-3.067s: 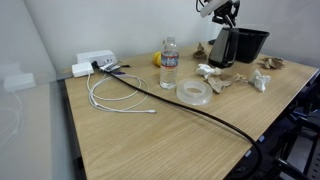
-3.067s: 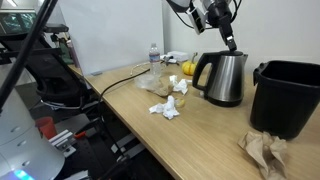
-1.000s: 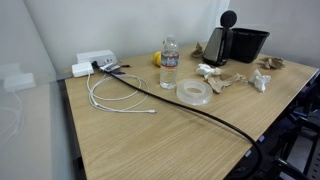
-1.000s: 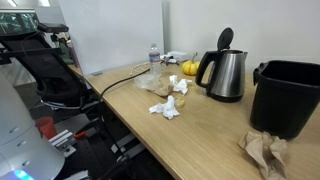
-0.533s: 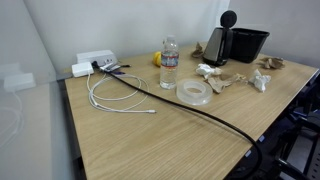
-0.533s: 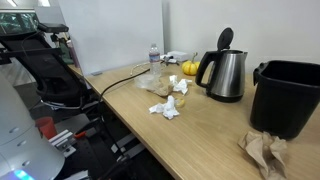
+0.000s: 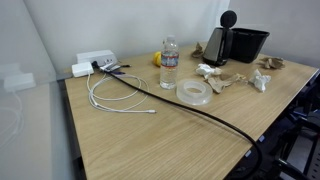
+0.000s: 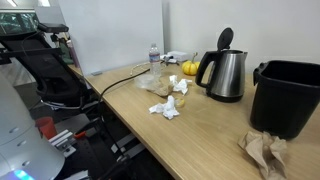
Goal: Press the button on the top to open the lid of the kettle
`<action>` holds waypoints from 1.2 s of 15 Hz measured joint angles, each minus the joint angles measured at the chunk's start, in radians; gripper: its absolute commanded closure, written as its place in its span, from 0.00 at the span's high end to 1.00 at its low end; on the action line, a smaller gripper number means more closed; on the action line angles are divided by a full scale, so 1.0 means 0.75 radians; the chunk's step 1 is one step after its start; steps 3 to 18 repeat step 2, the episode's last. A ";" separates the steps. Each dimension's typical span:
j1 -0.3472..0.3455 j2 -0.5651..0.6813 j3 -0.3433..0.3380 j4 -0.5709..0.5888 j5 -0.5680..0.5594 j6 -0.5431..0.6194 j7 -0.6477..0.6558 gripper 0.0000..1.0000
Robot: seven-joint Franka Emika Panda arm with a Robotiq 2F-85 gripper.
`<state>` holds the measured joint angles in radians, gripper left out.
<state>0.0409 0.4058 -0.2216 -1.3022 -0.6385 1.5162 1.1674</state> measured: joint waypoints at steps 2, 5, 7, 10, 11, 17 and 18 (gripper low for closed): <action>0.000 0.000 0.000 0.000 0.000 0.000 0.000 1.00; 0.000 0.000 0.000 0.000 0.000 0.000 0.000 1.00; 0.000 0.000 0.000 0.000 0.000 0.000 0.000 1.00; 0.000 0.000 0.000 0.000 0.000 0.000 0.000 1.00; 0.000 0.000 0.000 0.000 0.000 0.000 0.000 1.00; 0.000 0.000 0.000 0.000 0.000 0.000 0.000 1.00; 0.000 0.000 0.000 0.000 0.000 0.000 0.000 1.00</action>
